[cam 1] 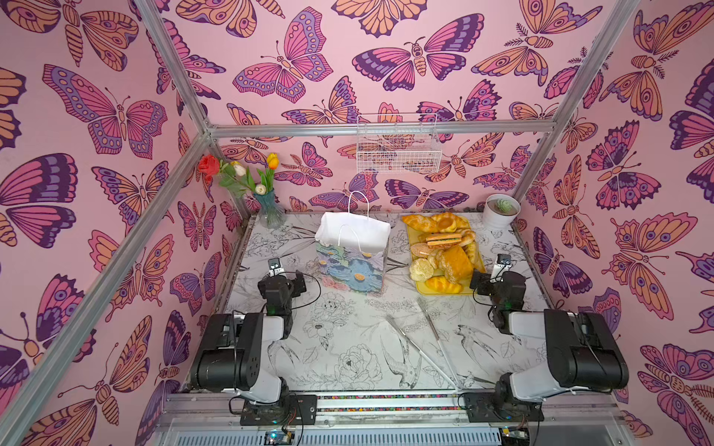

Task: Pack bread into a paper bag
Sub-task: Adjust the paper bag at the center of the board.

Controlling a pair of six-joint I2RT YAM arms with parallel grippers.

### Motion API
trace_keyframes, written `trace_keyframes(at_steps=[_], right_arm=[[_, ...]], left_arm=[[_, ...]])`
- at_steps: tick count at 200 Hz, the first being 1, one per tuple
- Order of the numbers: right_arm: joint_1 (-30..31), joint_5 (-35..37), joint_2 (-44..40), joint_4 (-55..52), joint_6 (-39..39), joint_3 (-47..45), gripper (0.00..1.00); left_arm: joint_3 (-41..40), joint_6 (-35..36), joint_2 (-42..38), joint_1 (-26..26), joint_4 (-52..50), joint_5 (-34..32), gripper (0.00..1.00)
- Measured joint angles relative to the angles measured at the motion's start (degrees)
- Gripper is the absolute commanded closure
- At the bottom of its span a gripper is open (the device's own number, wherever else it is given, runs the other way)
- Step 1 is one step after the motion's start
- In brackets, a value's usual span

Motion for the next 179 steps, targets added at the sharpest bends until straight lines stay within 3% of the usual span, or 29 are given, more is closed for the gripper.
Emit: trace_keyframes(at_steps=[115,146,179], right_arm=[[0.3,1.8,-1.4,-1.6,0.1,0.1,0.01],[1.7,4.0,-15.8,-22.3,2.9,6.5,0.01],[8.9,9.0,-35.6,-30.1,4.3,6.0,0.01]], left_arm=[[0.1,0.0,-0.3,-0.1,-0.7,-0.5,0.02],[0.7,-0.2,-10.4,-0.3,-9.8,-1.2,0.0],[5.3,-1.6,-26.7,-0.4,-20.9,-1.1,0.0]])
